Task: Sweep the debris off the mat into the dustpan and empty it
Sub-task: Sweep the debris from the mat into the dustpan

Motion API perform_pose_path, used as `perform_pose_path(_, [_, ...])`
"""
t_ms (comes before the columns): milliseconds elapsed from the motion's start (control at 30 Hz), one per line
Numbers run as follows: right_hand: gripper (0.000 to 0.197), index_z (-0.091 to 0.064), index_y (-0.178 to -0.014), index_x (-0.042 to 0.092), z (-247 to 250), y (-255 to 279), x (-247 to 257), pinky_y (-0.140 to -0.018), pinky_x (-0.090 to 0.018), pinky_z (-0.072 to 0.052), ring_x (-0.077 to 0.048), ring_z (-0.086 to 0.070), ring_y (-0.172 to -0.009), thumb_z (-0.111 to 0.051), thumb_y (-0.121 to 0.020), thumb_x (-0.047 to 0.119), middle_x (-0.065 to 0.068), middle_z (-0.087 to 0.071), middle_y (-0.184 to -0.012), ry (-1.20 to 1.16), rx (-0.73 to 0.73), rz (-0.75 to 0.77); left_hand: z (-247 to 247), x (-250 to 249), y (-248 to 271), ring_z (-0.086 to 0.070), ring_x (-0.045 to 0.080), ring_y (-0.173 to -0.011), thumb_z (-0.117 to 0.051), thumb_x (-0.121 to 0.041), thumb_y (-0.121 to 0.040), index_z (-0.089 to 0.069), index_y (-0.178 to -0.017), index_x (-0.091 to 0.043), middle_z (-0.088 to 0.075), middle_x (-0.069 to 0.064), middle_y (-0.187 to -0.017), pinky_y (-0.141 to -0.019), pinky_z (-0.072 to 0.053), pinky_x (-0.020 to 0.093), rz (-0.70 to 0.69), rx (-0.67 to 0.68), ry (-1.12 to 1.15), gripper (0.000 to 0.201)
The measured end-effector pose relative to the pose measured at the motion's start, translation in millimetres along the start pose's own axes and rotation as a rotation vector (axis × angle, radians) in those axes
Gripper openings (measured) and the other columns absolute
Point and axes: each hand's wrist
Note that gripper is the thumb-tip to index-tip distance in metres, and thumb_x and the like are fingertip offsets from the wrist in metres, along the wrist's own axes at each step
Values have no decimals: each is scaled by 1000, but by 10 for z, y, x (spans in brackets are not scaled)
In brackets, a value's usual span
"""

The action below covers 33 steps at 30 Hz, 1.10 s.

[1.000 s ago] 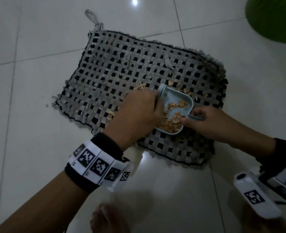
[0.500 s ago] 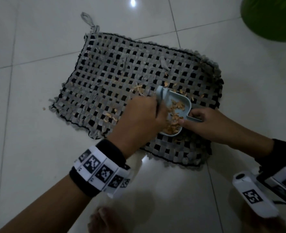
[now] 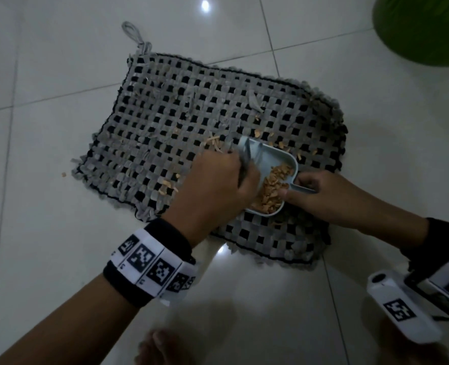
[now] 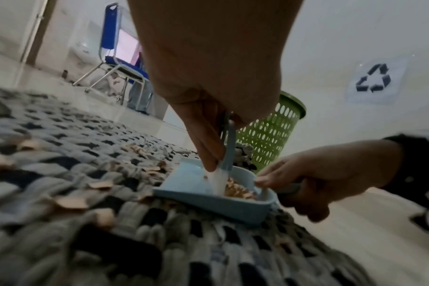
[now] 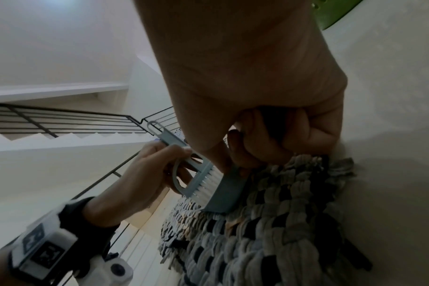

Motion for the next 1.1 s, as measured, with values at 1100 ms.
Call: perform_pose_path(1100, [23, -65, -114, 39, -516, 750, -554, -82, -10, -51, 13, -65, -99, -59, -93, 44, 26, -71, -110, -434, -234, -65, 100, -126, -634, -36, 9, -44, -48, -26, -105, -64, -92, -7, -41, -4, -56, -42, -23, 18, -21, 384, -120, 28])
Point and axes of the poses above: each hand's wrist, its own y-axis away from the middle knuckle, its own z-axis out of the back of the hand, x = y × z
